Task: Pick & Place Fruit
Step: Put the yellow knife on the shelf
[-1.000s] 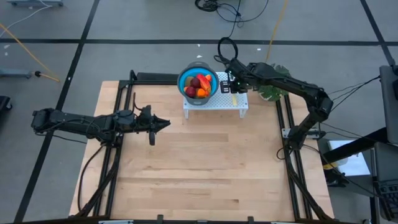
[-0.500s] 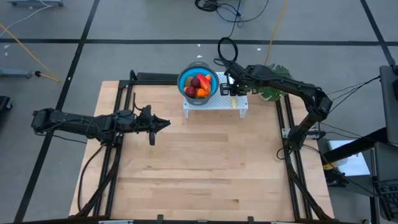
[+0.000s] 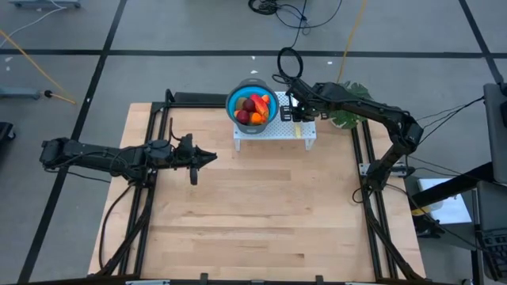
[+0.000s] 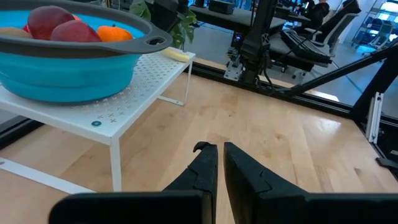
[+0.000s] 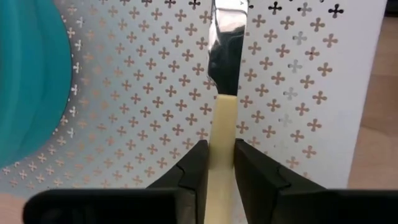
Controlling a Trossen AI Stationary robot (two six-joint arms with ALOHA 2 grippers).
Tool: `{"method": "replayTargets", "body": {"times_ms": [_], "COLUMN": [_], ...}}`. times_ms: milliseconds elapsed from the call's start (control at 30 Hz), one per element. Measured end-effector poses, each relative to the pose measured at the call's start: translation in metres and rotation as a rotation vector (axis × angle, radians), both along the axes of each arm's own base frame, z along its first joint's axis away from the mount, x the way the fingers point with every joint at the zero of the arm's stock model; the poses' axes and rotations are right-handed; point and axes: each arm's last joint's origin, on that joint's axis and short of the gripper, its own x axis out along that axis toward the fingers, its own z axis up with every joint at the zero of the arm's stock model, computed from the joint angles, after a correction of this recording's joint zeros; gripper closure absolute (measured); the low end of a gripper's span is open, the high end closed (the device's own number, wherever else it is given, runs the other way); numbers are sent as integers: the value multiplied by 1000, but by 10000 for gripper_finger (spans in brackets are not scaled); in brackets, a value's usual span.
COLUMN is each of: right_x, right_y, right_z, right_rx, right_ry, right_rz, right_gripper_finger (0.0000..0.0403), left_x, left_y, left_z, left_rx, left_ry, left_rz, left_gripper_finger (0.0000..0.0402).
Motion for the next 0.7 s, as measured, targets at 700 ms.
{"method": "replayTargets", "body": {"times_ms": [700], "right_x": [-1], "right_y": [0], "right_z": [-1], "right_rx": [7], "right_ry": [6], "right_rz": [-2], "right_gripper_finger": [317], "left_x": [0], "left_y": [0], "left_z": [0], "left_rx": [-12], "left_ry": [-2], "left_rz": [2], "left_gripper_finger": [376]}}
